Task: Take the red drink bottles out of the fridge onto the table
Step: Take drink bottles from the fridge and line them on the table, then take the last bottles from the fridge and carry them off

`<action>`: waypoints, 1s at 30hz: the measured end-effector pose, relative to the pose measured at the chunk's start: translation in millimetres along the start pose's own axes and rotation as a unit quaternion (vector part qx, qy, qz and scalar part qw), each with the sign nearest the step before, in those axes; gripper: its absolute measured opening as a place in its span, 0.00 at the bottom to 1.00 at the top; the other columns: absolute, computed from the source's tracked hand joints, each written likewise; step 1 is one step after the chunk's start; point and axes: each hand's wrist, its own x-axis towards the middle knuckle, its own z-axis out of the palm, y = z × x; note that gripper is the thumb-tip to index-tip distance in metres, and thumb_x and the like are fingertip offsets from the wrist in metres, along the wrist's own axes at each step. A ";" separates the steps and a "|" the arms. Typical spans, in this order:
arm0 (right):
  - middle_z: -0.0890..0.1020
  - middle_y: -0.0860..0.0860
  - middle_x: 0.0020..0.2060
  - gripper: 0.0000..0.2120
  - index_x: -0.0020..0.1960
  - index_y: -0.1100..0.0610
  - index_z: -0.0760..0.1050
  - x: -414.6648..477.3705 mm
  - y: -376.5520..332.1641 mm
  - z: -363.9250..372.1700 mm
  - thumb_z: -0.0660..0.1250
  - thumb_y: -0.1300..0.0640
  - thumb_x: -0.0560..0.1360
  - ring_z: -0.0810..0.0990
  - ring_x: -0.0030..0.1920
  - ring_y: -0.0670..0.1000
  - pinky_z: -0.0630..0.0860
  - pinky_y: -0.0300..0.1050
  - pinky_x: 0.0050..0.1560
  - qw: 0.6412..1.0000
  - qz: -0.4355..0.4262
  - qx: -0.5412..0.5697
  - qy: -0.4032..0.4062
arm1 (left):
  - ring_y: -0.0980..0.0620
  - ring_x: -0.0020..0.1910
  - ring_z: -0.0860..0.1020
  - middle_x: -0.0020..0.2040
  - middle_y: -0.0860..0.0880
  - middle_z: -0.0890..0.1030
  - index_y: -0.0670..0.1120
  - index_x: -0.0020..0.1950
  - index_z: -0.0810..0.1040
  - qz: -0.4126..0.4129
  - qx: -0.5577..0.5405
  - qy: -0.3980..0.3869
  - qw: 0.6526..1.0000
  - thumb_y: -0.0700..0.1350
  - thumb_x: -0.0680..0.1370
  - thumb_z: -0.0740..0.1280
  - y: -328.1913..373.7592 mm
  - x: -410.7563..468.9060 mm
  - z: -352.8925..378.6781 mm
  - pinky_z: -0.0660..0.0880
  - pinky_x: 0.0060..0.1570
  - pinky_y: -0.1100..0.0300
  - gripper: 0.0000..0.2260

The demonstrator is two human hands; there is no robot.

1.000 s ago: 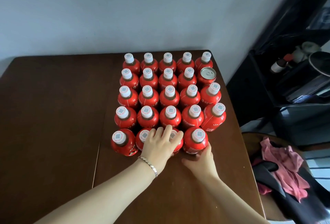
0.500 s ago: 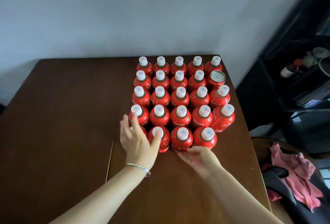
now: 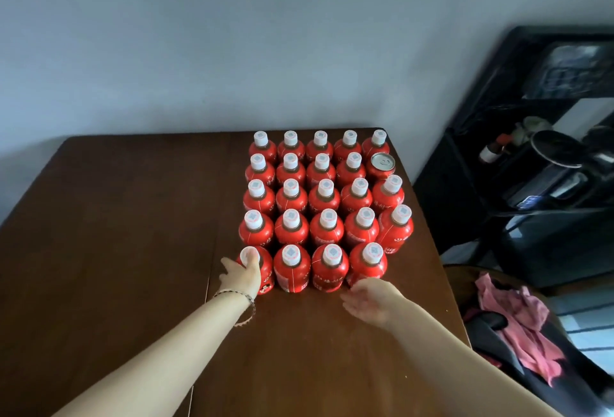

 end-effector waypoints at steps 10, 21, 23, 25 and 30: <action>0.80 0.58 0.53 0.19 0.65 0.59 0.72 -111.0 11.5 -60.6 0.65 0.68 0.75 0.81 0.50 0.52 0.78 0.45 0.55 0.937 -0.155 -0.269 0.161 | 0.46 0.49 0.80 0.46 0.46 0.82 0.45 0.48 0.78 0.475 0.277 -0.230 0.803 0.47 0.79 0.59 57.6 -96.0 28.1 0.76 0.50 0.57 0.10; 0.81 0.56 0.44 0.07 0.52 0.56 0.75 -315.9 148.8 -231.7 0.64 0.63 0.75 0.75 0.35 0.48 0.70 0.35 0.31 0.864 -0.165 -0.227 0.418 | 0.43 0.57 0.77 0.57 0.42 0.79 0.41 0.55 0.78 0.694 0.459 -0.338 0.439 0.46 0.79 0.58 49.5 -349.4 150.4 0.72 0.54 0.57 0.13; 0.82 0.55 0.43 0.10 0.54 0.54 0.76 -352.7 182.2 -256.0 0.65 0.62 0.74 0.75 0.34 0.47 0.69 0.32 0.30 0.840 -0.148 -0.220 0.473 | 0.42 0.56 0.77 0.56 0.41 0.80 0.40 0.53 0.78 0.731 0.461 -0.343 0.367 0.46 0.78 0.59 29.5 -404.1 168.8 0.72 0.52 0.57 0.13; 0.82 0.53 0.52 0.13 0.58 0.55 0.78 -390.6 216.7 -276.6 0.65 0.60 0.74 0.77 0.42 0.48 0.68 0.28 0.33 0.816 -0.128 -0.228 0.516 | 0.42 0.56 0.77 0.57 0.40 0.80 0.41 0.54 0.78 0.760 0.460 -0.339 0.308 0.46 0.78 0.59 3.6 -459.4 187.7 0.73 0.53 0.57 0.13; 0.80 0.52 0.59 0.14 0.60 0.55 0.77 -504.7 340.4 -337.7 0.64 0.58 0.75 0.78 0.58 0.53 0.73 0.40 0.55 0.756 -0.066 -0.182 0.625 | 0.42 0.57 0.77 0.59 0.41 0.79 0.40 0.57 0.78 0.822 0.424 -0.344 0.161 0.46 0.78 0.58 -99.3 -626.3 219.5 0.73 0.54 0.57 0.14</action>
